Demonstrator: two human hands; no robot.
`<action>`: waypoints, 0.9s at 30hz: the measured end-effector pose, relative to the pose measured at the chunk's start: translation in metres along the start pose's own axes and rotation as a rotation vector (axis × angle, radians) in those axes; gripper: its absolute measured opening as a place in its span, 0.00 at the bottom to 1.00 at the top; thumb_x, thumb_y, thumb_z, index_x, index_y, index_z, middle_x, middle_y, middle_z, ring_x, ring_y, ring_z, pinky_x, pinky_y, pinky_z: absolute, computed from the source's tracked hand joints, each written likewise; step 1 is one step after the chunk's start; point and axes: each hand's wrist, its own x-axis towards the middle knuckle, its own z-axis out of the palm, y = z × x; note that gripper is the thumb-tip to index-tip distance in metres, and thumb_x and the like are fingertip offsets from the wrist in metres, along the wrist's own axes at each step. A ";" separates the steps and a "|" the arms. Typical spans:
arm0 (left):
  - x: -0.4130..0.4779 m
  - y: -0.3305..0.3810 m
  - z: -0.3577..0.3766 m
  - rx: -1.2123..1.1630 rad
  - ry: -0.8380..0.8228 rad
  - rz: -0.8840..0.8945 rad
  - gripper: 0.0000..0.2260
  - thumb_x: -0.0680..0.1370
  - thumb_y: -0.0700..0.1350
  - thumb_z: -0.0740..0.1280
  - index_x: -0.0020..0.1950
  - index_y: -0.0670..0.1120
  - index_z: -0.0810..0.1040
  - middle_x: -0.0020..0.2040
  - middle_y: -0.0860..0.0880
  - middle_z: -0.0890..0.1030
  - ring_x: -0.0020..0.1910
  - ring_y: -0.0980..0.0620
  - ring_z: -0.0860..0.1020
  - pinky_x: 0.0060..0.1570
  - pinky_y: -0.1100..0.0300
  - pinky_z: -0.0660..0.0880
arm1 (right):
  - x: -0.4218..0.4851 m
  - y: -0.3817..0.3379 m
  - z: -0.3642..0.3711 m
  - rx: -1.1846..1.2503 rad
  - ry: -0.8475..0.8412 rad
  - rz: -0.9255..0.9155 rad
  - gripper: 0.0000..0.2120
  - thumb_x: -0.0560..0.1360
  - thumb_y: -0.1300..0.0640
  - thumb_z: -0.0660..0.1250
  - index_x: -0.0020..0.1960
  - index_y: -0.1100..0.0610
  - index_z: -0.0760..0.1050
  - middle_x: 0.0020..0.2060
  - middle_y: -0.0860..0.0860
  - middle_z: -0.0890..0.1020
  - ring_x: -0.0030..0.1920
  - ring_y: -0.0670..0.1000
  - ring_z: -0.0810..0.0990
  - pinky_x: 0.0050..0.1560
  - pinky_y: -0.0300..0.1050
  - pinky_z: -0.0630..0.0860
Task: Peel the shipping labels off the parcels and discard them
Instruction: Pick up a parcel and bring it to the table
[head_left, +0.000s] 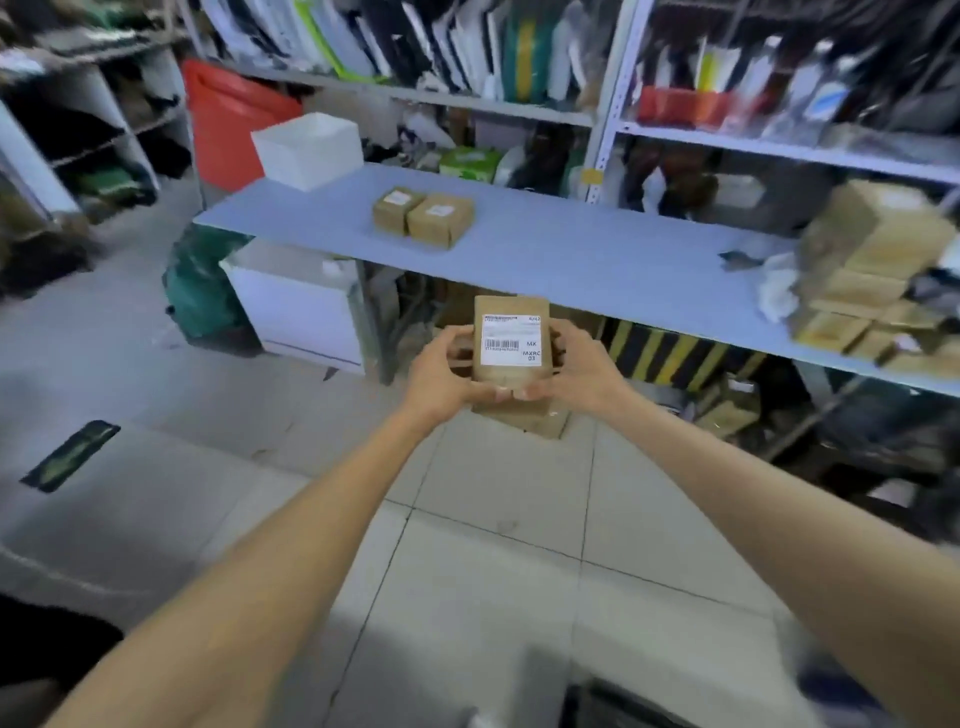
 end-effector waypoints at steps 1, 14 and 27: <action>0.007 0.006 0.011 0.007 -0.033 0.011 0.39 0.60 0.46 0.82 0.67 0.52 0.71 0.61 0.52 0.78 0.59 0.51 0.77 0.58 0.47 0.77 | -0.002 0.007 -0.010 -0.018 0.035 0.033 0.45 0.58 0.55 0.82 0.70 0.53 0.65 0.60 0.46 0.78 0.60 0.47 0.75 0.60 0.46 0.74; 0.034 0.016 0.024 -0.002 -0.290 0.052 0.37 0.64 0.38 0.80 0.70 0.47 0.69 0.62 0.49 0.78 0.53 0.55 0.75 0.40 0.70 0.73 | -0.015 0.019 -0.003 0.005 0.257 0.150 0.43 0.58 0.56 0.82 0.69 0.56 0.67 0.61 0.49 0.78 0.58 0.48 0.76 0.59 0.46 0.76; 0.083 0.003 0.001 -0.059 -0.245 0.020 0.36 0.64 0.36 0.79 0.68 0.49 0.69 0.55 0.52 0.76 0.50 0.57 0.78 0.40 0.68 0.74 | 0.046 -0.001 0.005 -0.013 0.209 0.160 0.41 0.60 0.58 0.80 0.69 0.57 0.67 0.60 0.49 0.78 0.59 0.49 0.76 0.58 0.46 0.75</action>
